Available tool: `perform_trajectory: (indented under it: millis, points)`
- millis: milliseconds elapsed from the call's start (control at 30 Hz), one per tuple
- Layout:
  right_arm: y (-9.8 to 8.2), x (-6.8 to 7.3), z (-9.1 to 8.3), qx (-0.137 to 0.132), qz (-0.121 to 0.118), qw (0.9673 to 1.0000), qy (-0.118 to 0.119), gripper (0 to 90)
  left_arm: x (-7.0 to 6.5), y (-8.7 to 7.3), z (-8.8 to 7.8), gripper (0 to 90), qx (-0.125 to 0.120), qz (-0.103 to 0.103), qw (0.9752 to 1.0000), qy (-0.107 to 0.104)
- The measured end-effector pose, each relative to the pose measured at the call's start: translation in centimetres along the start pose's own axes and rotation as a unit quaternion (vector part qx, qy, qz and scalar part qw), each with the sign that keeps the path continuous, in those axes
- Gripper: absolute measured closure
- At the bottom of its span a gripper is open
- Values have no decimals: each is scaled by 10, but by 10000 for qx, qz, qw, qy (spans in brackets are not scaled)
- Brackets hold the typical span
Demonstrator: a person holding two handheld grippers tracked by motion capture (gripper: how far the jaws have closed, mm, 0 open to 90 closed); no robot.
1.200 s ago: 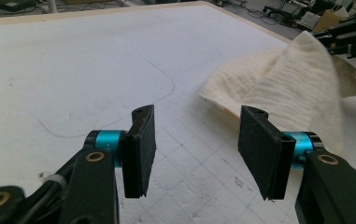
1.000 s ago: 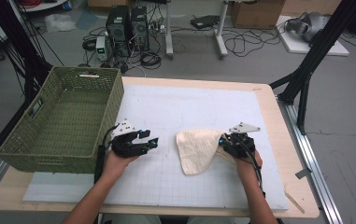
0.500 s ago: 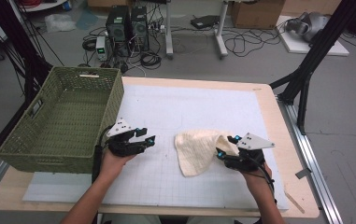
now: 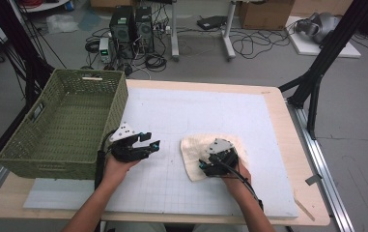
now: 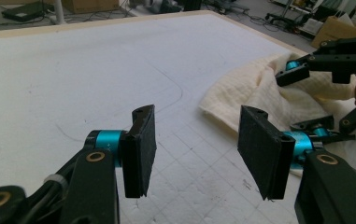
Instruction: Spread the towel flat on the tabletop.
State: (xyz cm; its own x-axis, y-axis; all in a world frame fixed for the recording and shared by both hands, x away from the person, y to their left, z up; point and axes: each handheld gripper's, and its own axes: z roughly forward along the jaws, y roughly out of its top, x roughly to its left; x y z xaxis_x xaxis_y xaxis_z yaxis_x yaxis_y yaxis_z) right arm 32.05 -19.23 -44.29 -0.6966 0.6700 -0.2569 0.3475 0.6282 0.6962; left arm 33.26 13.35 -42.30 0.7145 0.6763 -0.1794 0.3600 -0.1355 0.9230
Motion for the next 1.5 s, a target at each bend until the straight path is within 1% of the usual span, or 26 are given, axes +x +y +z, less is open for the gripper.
perform_trajectory:
  millis: [67, 100, 133, 167, 200, 233, 267, 300, 333, 367, 433, 467, 500, 533, 600, 633, 667, 767, 900, 1033, 1133, 1200, 1267, 1400, 1433, 1500]
  points:
    - [0, -5, 2, 11, 219, 9997, 44, 369, 0, 0, 0, 470, -2, 0, 10000, 8]
    - [0, -7, 3, -4, 319, 9995, 88, 459, 0, 0, -1, 470, -16, 0, 10000, 26]
    - [0, -8, 3, -1, 355, 9993, 94, 554, 0, 1, -1, 471, -21, 35, 10000, 79]
    - [0, -8, 3, -26, 386, 9991, 155, 645, -1, 1, -2, 472, -30, 109, 9998, 162]
    - [0, -8, 4, -31, 395, 9989, 246, 714, -2, 3, -4, 474, -30, 184, 9996, 203]
    - [1, -5, 5, -20, 414, 9988, 279, 775, -1, 4, -5, 476, -68, 206, 9995, 225]
    - [2, -3, 5, -7, 361, 9990, 263, 793, -1, 5, -7, 477, -118, 218, 9994, 249]
    - [3, 0, 5, 8, 350, 9989, 305, 802, -1, 6, -8, 477, -168, 227, 9992, 287]
    - [4, 0, 5, -12, 369, 9985, 392, 806, -1, 7, -9, 477, -217, 234, 9990, 309]
    - [5, 1, 5, -30, 424, 9977, 533, 808, -1, 7, -9, 478, -205, 263, 9990, 309]
    - [7, 5, 4, -88, 444, 9958, 791, 810, -1, 7, -9, 480, -185, 282, 9989, 332]
    - [9, 8, 3, -160, 468, 9937, 1009, 810, -1, 7, -9, 480, -190, 285, 9988, 343]
    - [12, 11, 2, -265, 495, 9904, 1262, 810, -1, 7, -9, 480, -202, 276, 9988, 352]
    - [15, 14, 0, -348, 447, 9881, 1432, 808, -1, 7, -9, 480, -215, 274, 9987, 364]
    - [22, 17, -7, -522, 431, 9848, 1598, 797, -1, 7, -9, 480, -205, 276, 9988, 361]
    - [24, 15, -11, -660, 530, 9827, 1645, 785, -1, 7, -9, 480, -199, 281, 9988, 353]
    - [26, 11, -14, -784, 589, 9817, 1635, 779, -1, 7, -9, 480, -199, 278, 9988, 353]
    - [28, -4, -25, -998, 770, 9827, 1357, 781, -1, 7, -9, 480, -192, 276, 9988, 347]
    - [25, -28, -30, -1075, 1020, 9847, 920, 778, -1, 6, -8, 480, -180, 257, 9989, 349]
    - [18, -51, -26, -957, 1361, 9847, 524, 773, -1, 6, -8, 480, -172, 247, 9990, 338]
    - [12, -69, -24, -865, 1525, 9844, 163, 767, -1, 6, -8, 480, -146, 234, 9991, 321]
    - [7, -79, -23, -827, 1662, 9825, -132, 768, -1, 5, -7, 480, -121, 238, 9992, 310]
    - [1, -87, -21, -647, 1788, 9809, -401, 766, -1, 5, -6, 480, -105, 224, 9993, 288]
    - [-12, -101, -19, -354, 2134, 9714, -977, 760, -1, 5, -6, 480, -108, 210, 9994, 272]
    - [-14, -103, -19, -274, 2209, 9684, -1121, 736, -1, 5, -6, 480, -101, 212, 9994, 269]
    - [-18, -107, -21, -161, 2286, 9647, -1298, 691, -1, 5, -5, 480, -102, 205, 9994, 267]
